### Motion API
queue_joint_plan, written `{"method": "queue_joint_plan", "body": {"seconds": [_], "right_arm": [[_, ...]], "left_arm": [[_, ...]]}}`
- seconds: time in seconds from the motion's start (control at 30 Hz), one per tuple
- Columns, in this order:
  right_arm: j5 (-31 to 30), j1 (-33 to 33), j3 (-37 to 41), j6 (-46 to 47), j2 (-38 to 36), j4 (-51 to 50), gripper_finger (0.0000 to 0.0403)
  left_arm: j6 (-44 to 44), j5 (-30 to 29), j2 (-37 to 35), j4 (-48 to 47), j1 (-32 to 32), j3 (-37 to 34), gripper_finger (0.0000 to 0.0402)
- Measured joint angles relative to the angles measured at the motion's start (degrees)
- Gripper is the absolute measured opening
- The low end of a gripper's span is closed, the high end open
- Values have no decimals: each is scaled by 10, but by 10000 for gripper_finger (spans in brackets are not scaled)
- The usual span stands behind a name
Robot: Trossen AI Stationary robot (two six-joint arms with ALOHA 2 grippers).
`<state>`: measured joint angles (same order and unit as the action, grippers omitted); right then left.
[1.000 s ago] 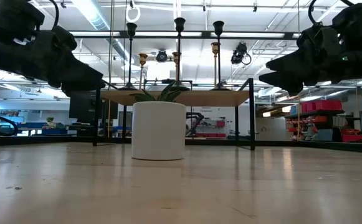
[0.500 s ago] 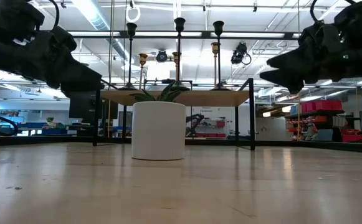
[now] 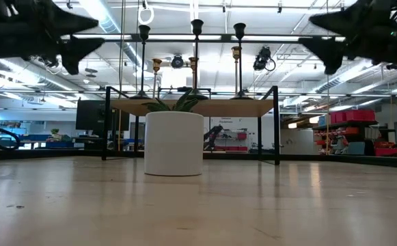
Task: Pick & Place candle stick holders
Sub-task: Return to Home Position
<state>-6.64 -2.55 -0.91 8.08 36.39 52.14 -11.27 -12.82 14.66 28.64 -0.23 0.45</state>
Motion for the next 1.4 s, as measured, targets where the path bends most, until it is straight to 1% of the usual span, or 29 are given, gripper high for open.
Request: {"method": "queue_joint_plan", "body": {"seconds": [0.33,0.47,0.67,0.73,0.8,1.0,1.2,1.3,1.4], "right_arm": [[0,0,0,0,-181,1,265],[0,0,0,0,-247,-2,265],[0,0,0,0,-362,-12,265],[0,0,-1,0,-364,10,265],[0,0,2,0,-363,55,265],[-4,15,1,0,-364,82,265],[0,34,0,0,-364,77,265],[0,34,0,0,-358,46,265],[0,34,0,0,-349,-38,265]], "left_arm": [[0,0,-147,4,0,0,222],[-1,2,-146,46,0,0,222],[0,3,-146,36,0,0,222],[0,2,-146,31,0,0,222],[0,3,-146,32,0,0,222],[0,6,-146,24,1,0,222],[0,6,-146,25,1,0,222],[0,6,-146,24,1,0,222],[0,6,-146,24,1,0,222]]}}
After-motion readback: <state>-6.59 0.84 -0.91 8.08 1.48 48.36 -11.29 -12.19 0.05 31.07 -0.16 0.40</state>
